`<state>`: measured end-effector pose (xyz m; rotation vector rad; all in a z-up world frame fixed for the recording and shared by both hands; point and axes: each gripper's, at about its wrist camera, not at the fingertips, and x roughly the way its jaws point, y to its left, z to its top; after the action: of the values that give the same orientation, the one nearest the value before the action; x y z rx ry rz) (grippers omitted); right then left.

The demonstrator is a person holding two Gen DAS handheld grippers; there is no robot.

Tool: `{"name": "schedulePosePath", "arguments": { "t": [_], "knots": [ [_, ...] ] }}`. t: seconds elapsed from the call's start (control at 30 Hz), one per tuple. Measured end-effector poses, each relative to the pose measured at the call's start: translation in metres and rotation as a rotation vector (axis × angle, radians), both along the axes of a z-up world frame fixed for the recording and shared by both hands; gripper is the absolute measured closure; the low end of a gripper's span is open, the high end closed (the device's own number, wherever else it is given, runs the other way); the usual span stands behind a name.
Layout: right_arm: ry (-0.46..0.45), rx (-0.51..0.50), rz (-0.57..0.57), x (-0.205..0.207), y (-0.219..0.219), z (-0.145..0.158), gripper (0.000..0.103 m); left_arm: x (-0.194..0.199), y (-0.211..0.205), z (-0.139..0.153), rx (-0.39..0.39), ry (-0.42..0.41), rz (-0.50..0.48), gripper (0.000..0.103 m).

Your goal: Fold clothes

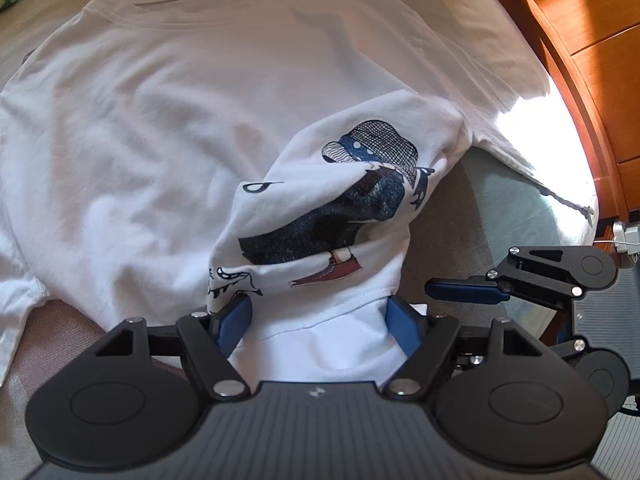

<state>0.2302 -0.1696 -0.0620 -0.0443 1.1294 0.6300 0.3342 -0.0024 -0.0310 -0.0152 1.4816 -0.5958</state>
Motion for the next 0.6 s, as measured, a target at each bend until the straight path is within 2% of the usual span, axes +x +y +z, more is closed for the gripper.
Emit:
{"name": "schedulePosePath", "arguments": {
  "t": [0.1, 0.2, 0.23, 0.27, 0.3, 0.4, 0.6],
  "knots": [
    [-0.106, -0.075, 0.113, -0.009, 0.021, -0.003, 0.068, 0.003, 0.001, 0.0, -0.008, 0.017, 0.001, 0.028],
    [-0.228, -0.167, 0.195, -0.021, 0.037, -0.006, 0.07, 0.003, 0.001, 0.001, -0.012, 0.031, 0.002, 0.029],
    [-0.254, -0.195, 0.219, -0.024, 0.04, -0.007, 0.074, 0.003, 0.001, 0.003, -0.012, 0.035, 0.003, 0.029],
    [-0.269, -0.213, 0.236, -0.025, 0.042, -0.007, 0.085, 0.002, 0.001, 0.005, -0.01, 0.034, 0.006, 0.029],
    [-0.284, -0.231, 0.252, -0.026, 0.044, -0.006, 0.086, 0.001, 0.003, 0.008, -0.01, 0.034, 0.009, 0.029],
    [-0.303, -0.254, 0.284, -0.029, 0.044, -0.002, 0.099, -0.003, 0.008, 0.02, -0.008, 0.029, 0.015, 0.029],
    [-0.266, -0.241, 0.312, -0.03, 0.025, 0.017, 0.099, -0.014, 0.017, 0.04, 0.031, -0.003, 0.017, 0.028]
  ]
}}
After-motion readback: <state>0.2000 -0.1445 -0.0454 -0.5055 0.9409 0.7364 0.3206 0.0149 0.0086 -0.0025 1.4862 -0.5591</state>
